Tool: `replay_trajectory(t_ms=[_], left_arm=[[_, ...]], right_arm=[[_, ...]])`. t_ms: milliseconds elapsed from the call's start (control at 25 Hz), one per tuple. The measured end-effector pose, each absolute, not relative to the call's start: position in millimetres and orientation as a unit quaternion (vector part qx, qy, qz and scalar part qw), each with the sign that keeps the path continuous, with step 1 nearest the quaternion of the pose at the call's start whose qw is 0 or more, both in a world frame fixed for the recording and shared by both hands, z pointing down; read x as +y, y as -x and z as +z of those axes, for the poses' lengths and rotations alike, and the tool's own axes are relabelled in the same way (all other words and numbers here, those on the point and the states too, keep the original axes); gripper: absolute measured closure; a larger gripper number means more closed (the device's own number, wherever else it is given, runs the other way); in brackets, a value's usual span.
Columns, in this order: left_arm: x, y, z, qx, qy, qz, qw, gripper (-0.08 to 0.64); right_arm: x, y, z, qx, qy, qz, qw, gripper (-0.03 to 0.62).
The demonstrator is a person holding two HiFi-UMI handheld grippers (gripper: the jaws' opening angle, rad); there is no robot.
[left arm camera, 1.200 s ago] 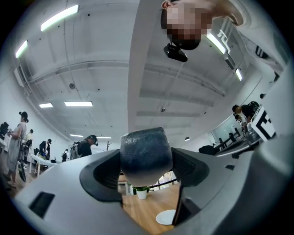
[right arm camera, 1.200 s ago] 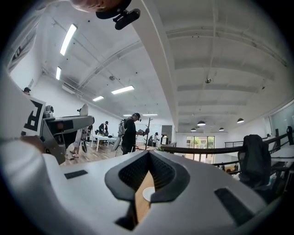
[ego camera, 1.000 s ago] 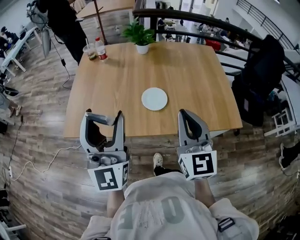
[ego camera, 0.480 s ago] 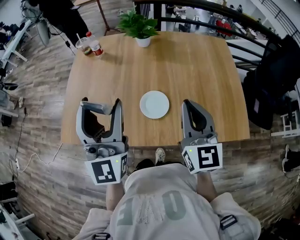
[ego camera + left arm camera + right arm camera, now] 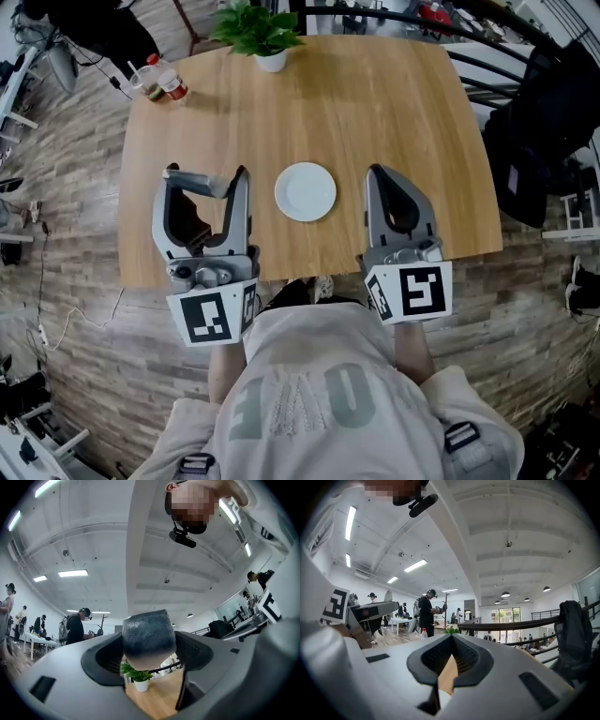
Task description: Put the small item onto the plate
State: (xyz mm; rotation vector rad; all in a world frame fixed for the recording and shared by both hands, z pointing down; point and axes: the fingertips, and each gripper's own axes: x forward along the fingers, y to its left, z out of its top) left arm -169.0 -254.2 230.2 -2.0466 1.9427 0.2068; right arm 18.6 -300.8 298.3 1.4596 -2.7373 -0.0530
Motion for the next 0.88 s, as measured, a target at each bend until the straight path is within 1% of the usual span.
replay_trajectory(t_ms=[320, 440, 640, 880], left_arm=[[-267, 155, 221, 0.637, 0.749, 0.078, 0.164, 0.233], [-278, 150, 231, 0.629, 0.759, 0.055, 0.159, 0.233], [-304, 138, 270, 0.61, 0.78, -0.026, 0.134, 0.233], [-338, 118, 347, 0.581, 0.806, -0.095, 0.056, 0.233]], right_arm=[[-301, -14, 287, -0.871, -0.49, -0.026, 0.013, 0.575], [-302, -12, 289, -0.867, -0.497, -0.023, 0.015, 0.575], [-303, -19, 296, -0.856, -0.515, -0.016, 0.028, 0.575], [-295, -41, 309, -0.832, -0.554, -0.003, 0.045, 0.575]])
